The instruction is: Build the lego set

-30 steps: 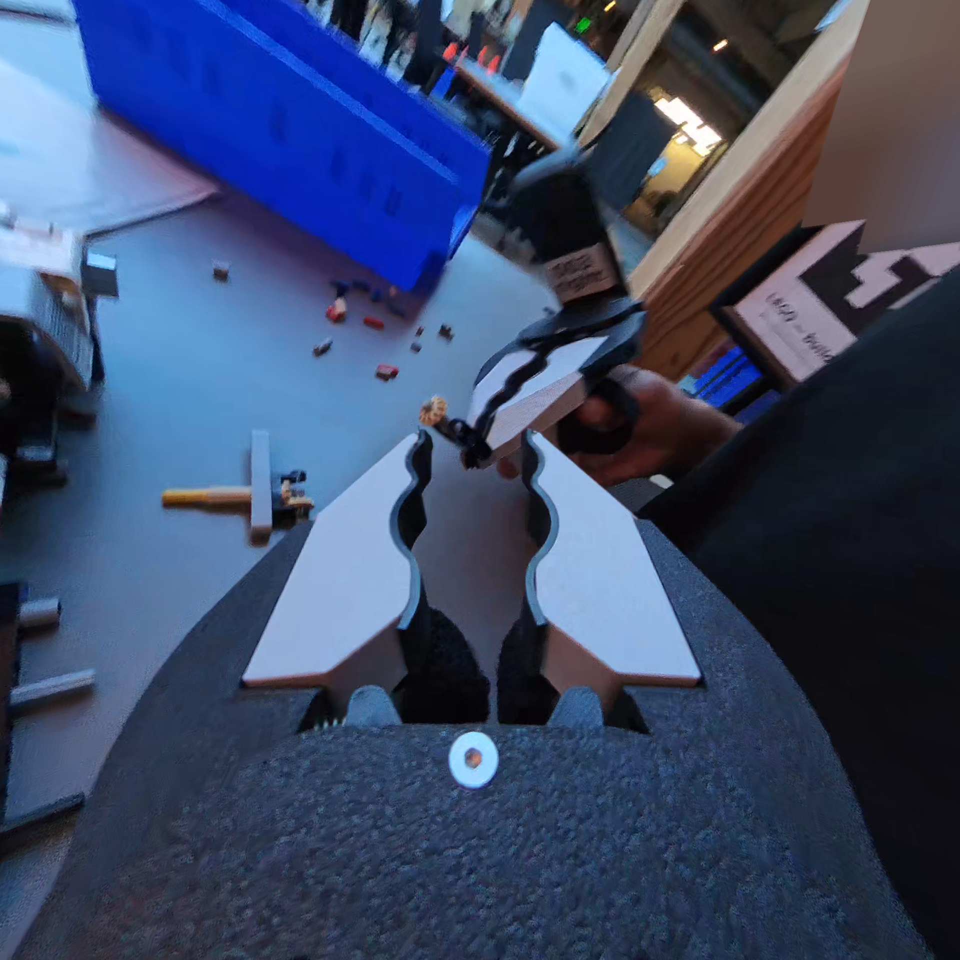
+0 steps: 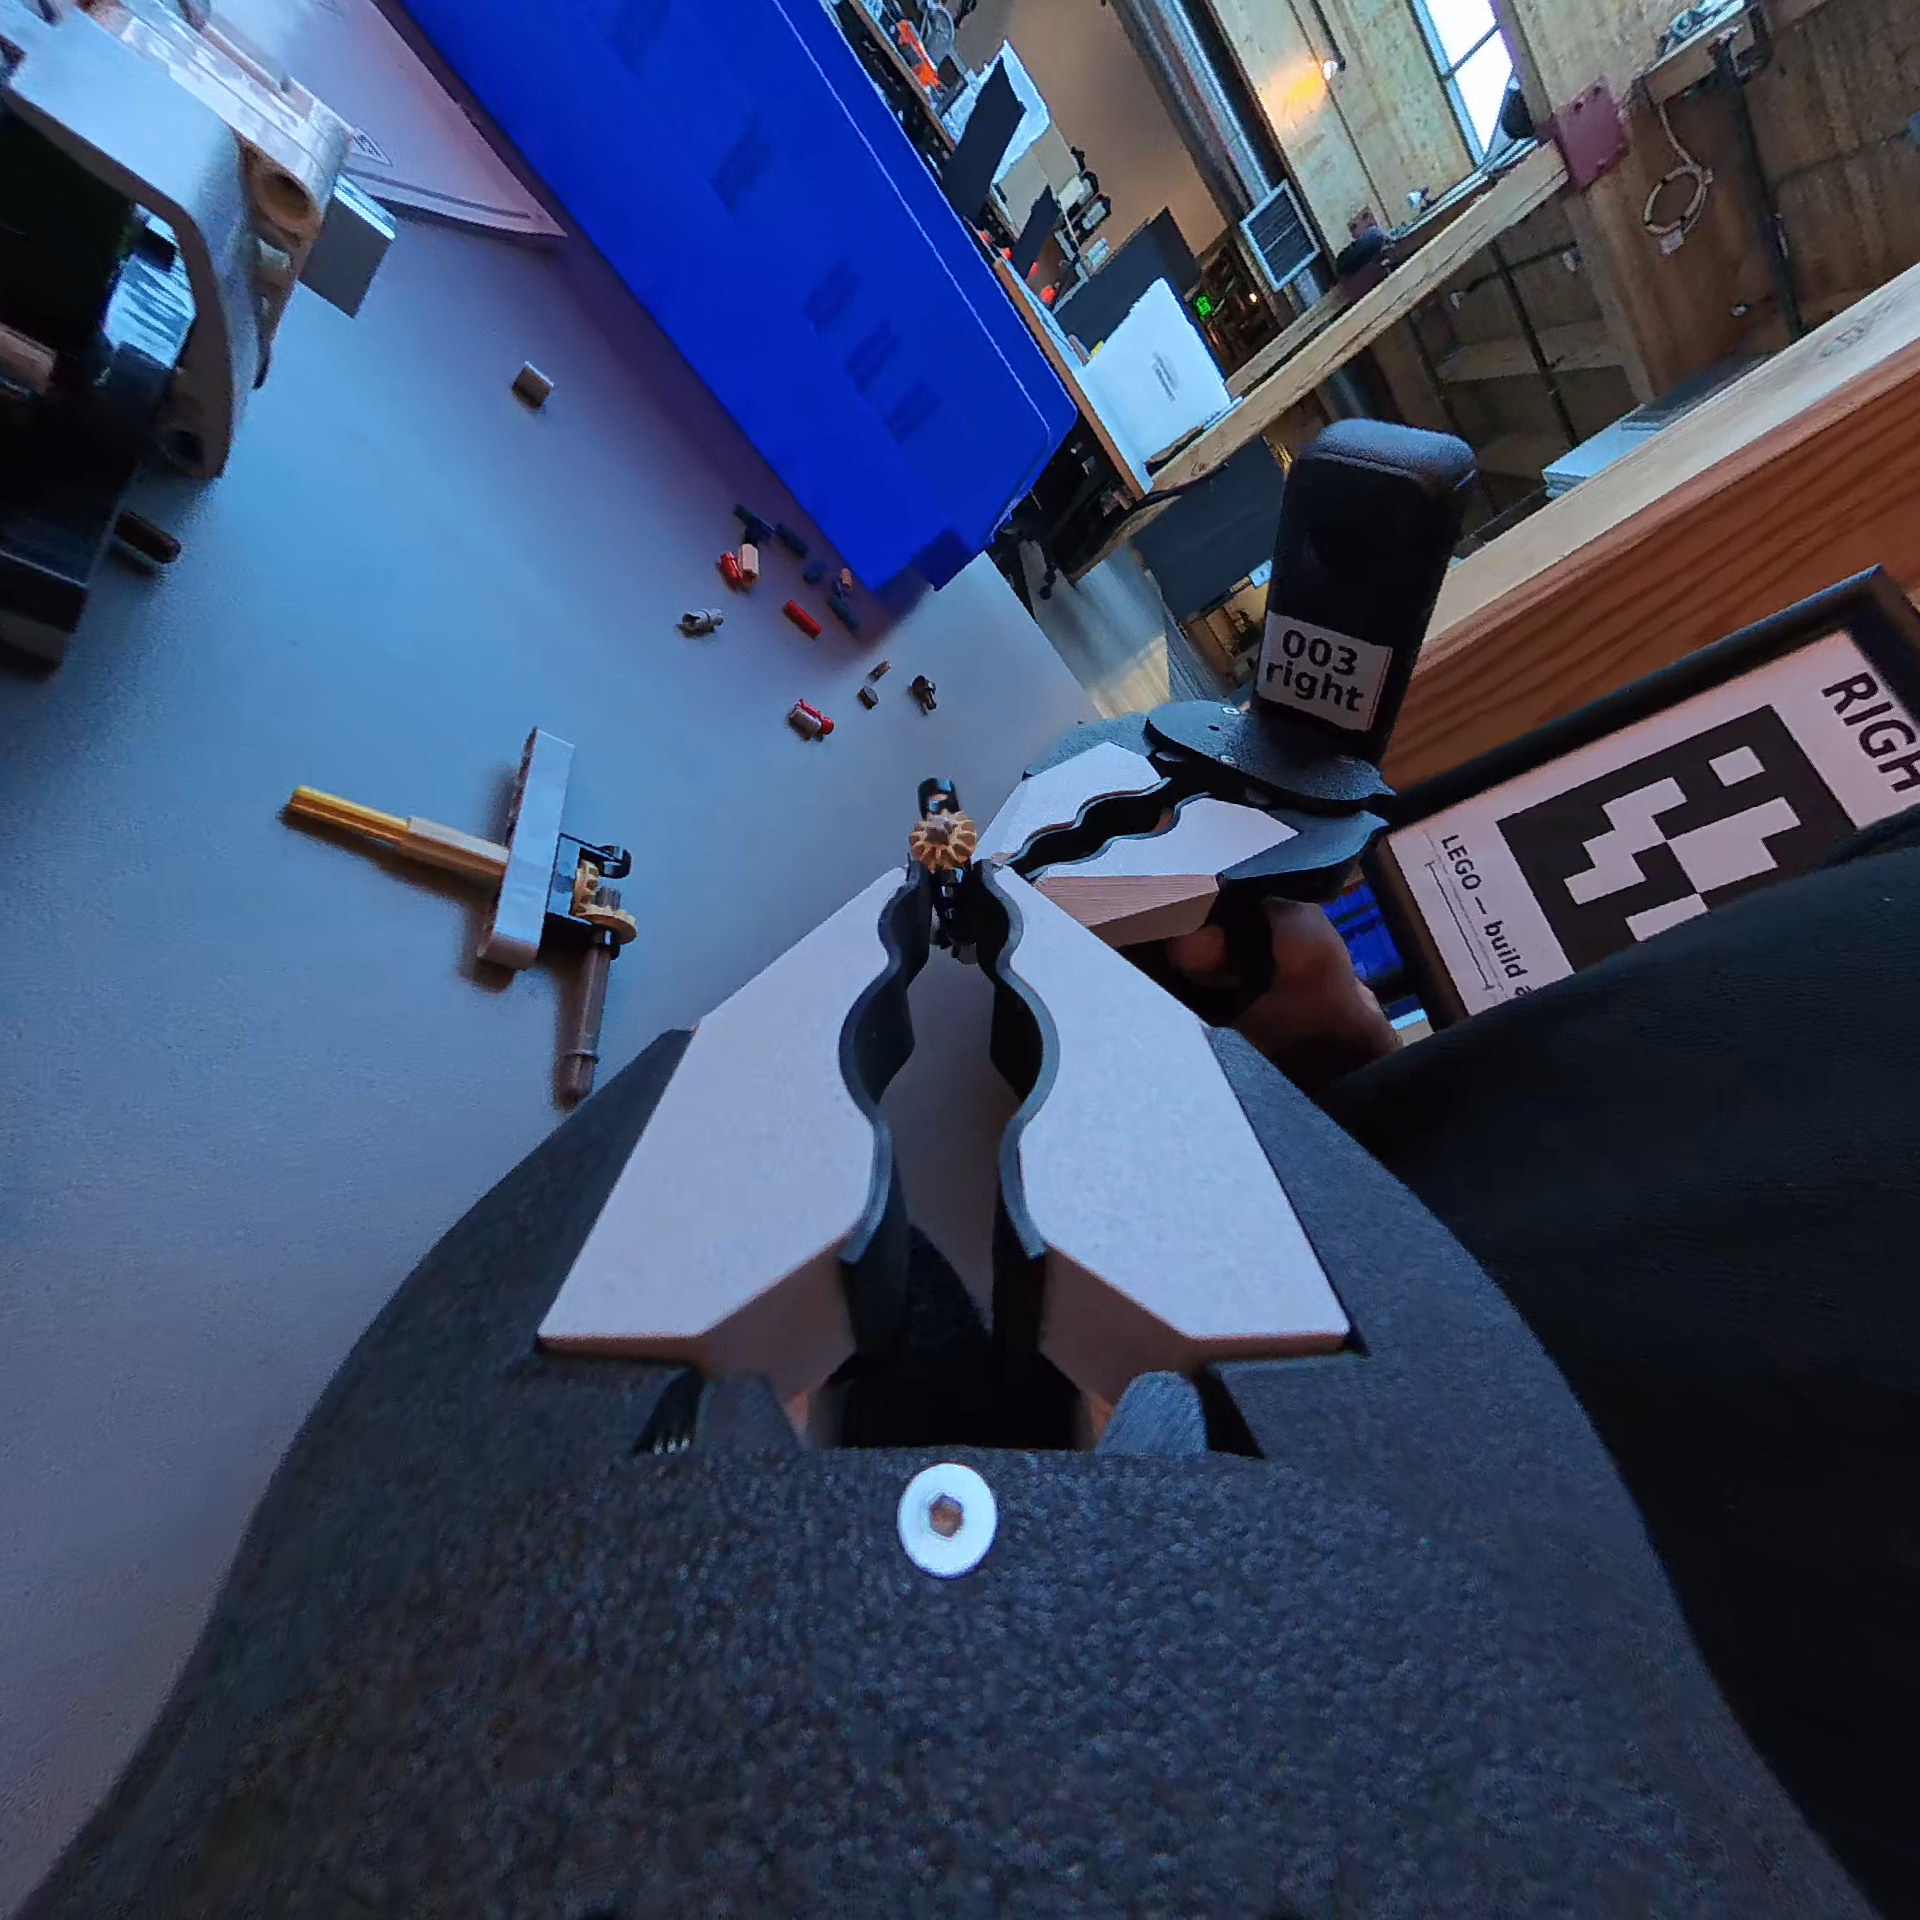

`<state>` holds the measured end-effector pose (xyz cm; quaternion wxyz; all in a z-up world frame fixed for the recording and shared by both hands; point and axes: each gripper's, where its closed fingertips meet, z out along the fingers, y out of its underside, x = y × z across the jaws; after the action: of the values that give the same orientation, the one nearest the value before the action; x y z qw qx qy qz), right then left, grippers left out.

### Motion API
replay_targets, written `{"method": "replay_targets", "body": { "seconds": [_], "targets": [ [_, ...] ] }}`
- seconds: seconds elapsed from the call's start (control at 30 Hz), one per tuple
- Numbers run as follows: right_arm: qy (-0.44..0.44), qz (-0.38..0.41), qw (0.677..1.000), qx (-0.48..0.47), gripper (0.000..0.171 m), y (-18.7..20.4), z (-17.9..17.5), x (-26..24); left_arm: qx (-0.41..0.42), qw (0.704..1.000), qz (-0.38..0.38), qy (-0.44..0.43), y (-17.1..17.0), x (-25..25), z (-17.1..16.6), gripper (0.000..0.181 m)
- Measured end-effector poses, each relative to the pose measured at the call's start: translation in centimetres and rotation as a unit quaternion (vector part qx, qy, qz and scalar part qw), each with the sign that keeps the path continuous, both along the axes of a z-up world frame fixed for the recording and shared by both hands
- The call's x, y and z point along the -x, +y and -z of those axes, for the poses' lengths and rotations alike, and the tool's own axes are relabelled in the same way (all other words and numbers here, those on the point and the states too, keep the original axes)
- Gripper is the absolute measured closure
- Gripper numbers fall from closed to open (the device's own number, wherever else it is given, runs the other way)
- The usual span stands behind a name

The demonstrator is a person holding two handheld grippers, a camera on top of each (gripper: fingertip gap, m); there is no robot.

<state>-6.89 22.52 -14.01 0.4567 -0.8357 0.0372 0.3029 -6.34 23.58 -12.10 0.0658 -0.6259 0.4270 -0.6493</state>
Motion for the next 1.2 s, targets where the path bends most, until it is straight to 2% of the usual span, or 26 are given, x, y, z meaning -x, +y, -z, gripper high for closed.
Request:
{"method": "replay_targets", "body": {
  "seconds": [0.27, 0.63, 0.67, 0.77, 0.83, 0.93, 1.0, 1.2],
  "targets": [
    [-0.031, 0.008, 0.999, 0.004, 0.168, 0.6, 0.1, -0.3, 0.0, 1.0, -0.004, -0.004, 0.3, 0.4, -0.1, 0.178],
    [-0.066, 0.022, 0.998, 0.01, 0.168, 0.4, 0.0, -0.4, -0.047, 0.999, -0.004, -0.008, 0.9, 0.6, -0.4, 0.181],
    [-0.073, 0.026, 0.997, 0.012, 0.168, 0.4, 0.1, -0.5, -0.05, 0.999, 0.0, 0.001, 0.9, 0.7, -0.2, 0.18],
    [-0.116, 0.04, 0.992, 0.019, 0.168, 0.6, 0.6, -1.0, -0.052, 0.998, -0.001, 0.029, 0.7, 0.5, 0.4, 0.156],
    [-0.136, 0.045, 0.99, 0.021, 0.168, 0.8, 0.8, -0.9, -0.043, 0.998, -0.008, 0.033, 0.4, 0.1, 0.5, 0.155],
    [-0.153, 0.044, 0.987, 0.022, 0.168, 1.0, 1.0, -0.8, -0.039, 0.998, -0.007, 0.047, -0.2, -0.2, 1.2, 0.162],
    [-0.159, 0.047, 0.986, 0.025, 0.168, 0.9, 1.1, -0.9, -0.032, 0.998, -0.013, 0.048, -0.2, -0.3, 1.4, 0.174],
    [-0.158, 0.037, 0.986, 0.027, 0.168, 0.6, 1.4, -0.9, -0.022, 0.999, -0.019, 0.045, 0.0, -0.3, 1.4, 0.175]
  ]
}}
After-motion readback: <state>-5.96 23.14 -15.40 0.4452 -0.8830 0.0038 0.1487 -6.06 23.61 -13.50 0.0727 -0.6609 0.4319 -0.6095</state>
